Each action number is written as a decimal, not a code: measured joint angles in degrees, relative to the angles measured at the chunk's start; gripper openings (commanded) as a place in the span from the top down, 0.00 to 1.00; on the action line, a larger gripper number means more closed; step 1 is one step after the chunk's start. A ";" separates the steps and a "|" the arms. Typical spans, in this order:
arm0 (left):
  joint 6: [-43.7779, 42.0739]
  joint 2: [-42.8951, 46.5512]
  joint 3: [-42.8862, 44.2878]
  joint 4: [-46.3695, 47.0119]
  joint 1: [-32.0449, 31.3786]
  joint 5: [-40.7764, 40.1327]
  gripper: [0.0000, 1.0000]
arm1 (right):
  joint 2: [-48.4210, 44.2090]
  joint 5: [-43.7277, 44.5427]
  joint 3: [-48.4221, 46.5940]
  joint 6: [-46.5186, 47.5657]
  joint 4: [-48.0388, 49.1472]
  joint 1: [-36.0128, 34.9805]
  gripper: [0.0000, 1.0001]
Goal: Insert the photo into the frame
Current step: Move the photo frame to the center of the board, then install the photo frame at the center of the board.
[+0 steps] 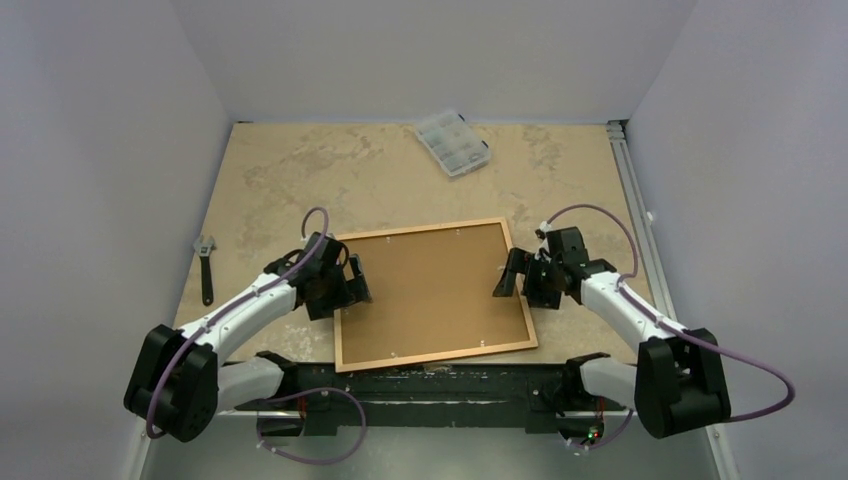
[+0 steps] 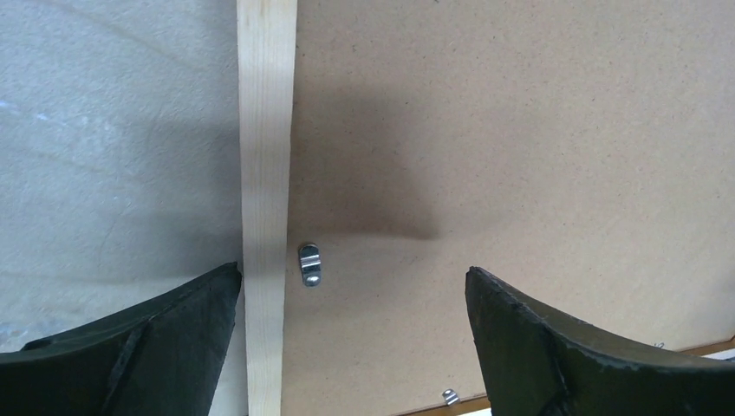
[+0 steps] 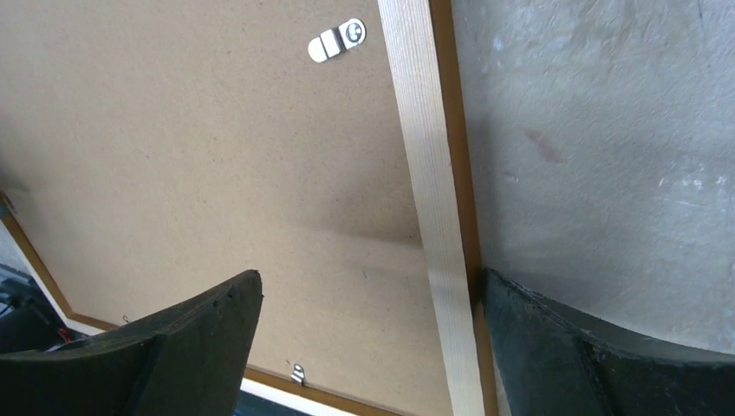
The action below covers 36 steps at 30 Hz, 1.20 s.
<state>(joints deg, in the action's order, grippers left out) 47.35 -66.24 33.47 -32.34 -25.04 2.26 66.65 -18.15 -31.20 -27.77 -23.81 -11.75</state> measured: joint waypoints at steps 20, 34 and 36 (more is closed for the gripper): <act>3.28 1.03 2.40 -5.44 -0.15 -4.31 0.02 | 21.64 14.40 -20.15 3.19 -7.06 -0.74 0.09; 3.30 0.04 0.37 -3.37 -0.15 -3.61 0.03 | 24.24 15.76 -21.44 3.19 -6.86 -2.16 0.16; 3.30 -0.17 0.37 -2.97 -0.15 -3.52 0.03 | 24.92 16.22 -22.03 3.19 -6.86 -2.62 0.17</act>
<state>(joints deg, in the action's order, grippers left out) 50.65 -66.41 33.85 -35.31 -25.19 -1.26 91.57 -1.93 -53.23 -24.58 -30.68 -14.37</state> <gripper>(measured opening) 0.974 0.843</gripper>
